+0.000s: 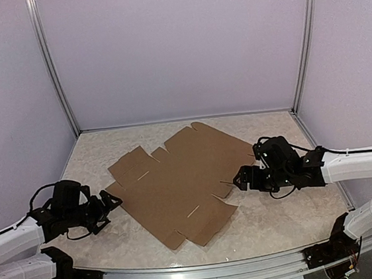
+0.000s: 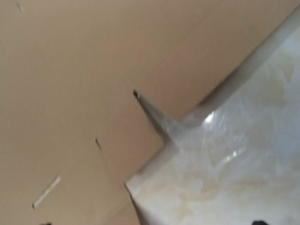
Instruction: Fold the paper box
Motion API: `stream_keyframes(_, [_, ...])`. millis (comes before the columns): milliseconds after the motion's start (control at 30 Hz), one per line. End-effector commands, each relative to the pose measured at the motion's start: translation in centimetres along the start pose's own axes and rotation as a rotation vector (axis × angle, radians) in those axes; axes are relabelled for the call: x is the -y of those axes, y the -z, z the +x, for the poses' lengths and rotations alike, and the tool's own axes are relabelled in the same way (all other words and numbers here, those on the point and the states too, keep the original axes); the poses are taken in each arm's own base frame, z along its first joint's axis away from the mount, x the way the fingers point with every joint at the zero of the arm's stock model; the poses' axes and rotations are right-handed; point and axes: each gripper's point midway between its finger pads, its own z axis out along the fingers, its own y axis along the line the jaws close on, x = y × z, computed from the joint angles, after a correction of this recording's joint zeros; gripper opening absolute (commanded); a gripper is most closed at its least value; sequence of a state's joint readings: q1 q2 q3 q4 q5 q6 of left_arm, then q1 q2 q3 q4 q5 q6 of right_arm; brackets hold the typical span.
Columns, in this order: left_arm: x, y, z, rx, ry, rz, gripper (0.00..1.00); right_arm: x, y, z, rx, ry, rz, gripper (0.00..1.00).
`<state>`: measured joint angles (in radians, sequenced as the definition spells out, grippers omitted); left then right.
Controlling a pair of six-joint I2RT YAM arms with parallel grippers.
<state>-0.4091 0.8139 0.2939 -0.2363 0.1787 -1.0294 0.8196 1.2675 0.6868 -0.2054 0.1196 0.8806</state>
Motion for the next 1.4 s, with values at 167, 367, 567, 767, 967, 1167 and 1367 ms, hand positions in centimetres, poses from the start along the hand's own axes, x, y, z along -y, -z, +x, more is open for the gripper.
stream_keyframes(167, [2.8, -1.4, 1.8, -0.055, 0.083, 0.161, 0.97, 0.7, -1.4, -0.9, 0.023, -0.033, -0.024, 0.90])
stream_keyframes(367, [2.3, -2.7, 2.5, -0.076, 0.099, 0.138, 0.95, 2.4, -1.8, -1.2, 0.038, -0.075, -0.017, 0.89])
stream_keyframes(567, [1.9, -3.9, 3.0, -0.099, 0.107, 0.116, 0.95, 3.5, -2.6, -1.9, 0.066, -0.133, -0.035, 0.85])
stream_keyframes(767, [1.2, -4.7, 3.7, -0.116, 0.108, 0.079, 0.94, 4.9, -4.2, -1.9, 0.074, -0.215, -0.040, 0.79])
stream_keyframes(967, [0.2, -4.9, 4.1, -0.119, 0.114, 0.045, 0.94, 3.9, -6.1, -1.1, 0.029, -0.275, -0.136, 0.72])
stream_keyframes(1167, [-0.2, -5.0, 4.0, -0.113, 0.109, 0.030, 0.94, 3.0, -7.2, -0.3, -0.001, -0.320, -0.213, 0.70])
stream_keyframes(1367, [-0.2, -5.2, 4.1, -0.119, 0.104, 0.023, 0.94, 1.7, -8.2, 1.1, -0.048, -0.360, -0.275, 0.68])
